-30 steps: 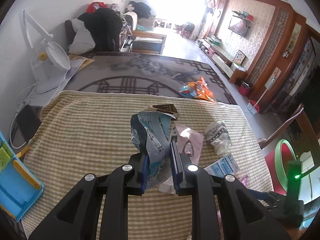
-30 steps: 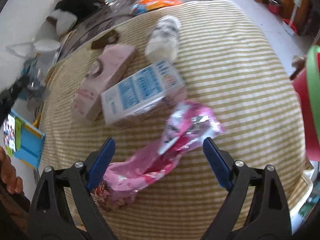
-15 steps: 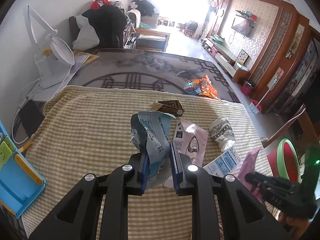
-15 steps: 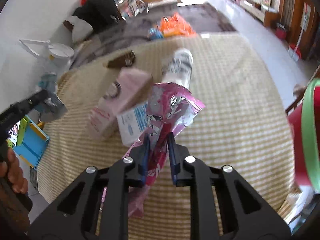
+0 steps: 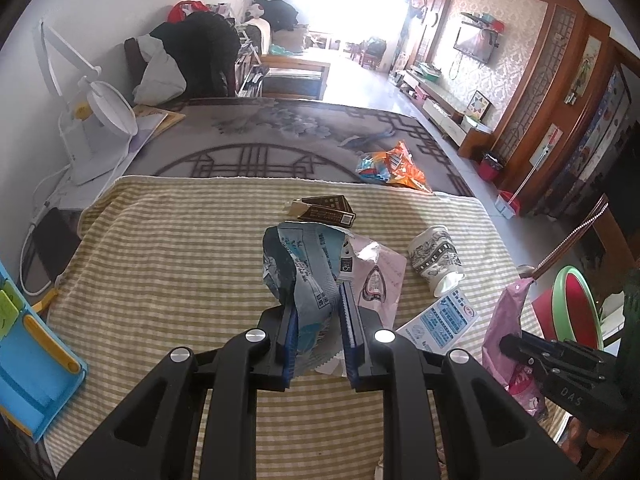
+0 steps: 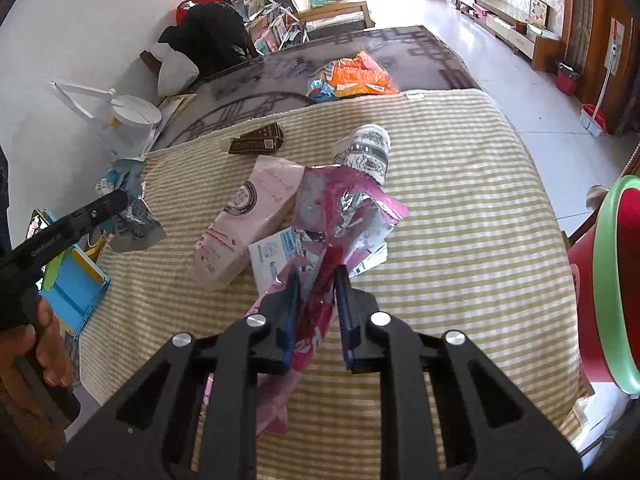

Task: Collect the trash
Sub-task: 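Grasp the pink foil wrapper with the right tool, then carry the pink foil wrapper to the red bin and release it with the right tool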

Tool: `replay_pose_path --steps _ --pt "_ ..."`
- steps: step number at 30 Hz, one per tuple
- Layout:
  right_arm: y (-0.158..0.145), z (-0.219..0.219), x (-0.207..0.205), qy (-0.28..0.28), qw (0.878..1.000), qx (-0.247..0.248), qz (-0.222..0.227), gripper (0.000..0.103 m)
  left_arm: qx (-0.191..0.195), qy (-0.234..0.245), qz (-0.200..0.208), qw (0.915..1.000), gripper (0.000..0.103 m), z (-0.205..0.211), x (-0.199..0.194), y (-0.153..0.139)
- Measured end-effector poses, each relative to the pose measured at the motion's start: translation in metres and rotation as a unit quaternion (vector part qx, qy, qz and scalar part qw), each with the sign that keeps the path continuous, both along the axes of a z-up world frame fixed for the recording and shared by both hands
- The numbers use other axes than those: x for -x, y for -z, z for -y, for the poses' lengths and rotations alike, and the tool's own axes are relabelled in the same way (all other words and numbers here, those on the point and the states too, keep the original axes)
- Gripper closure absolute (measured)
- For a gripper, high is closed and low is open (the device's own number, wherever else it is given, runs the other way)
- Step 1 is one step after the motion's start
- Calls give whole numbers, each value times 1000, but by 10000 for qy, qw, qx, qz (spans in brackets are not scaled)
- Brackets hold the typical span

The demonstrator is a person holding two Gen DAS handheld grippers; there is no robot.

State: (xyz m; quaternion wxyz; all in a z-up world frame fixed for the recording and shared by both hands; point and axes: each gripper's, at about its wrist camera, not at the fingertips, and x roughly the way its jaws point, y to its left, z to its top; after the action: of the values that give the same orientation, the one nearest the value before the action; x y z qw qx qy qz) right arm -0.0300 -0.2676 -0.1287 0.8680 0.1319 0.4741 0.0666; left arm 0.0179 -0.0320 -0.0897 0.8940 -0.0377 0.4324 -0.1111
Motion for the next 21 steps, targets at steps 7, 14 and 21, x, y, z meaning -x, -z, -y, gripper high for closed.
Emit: replay_pose_path --steps 7,14,21 --pt "-7 5 -7 -64 9999 112 109 85 -70 11 -13 10000 87 3 4 3" --pt "-23 13 -12 -271 9989 179 340 85 -127 -127 -113 9998 87 9 9 8" --pt "-27 35 -11 -557 9973 62 470 85 -230 -431 -162 9987 87 30 20 6"
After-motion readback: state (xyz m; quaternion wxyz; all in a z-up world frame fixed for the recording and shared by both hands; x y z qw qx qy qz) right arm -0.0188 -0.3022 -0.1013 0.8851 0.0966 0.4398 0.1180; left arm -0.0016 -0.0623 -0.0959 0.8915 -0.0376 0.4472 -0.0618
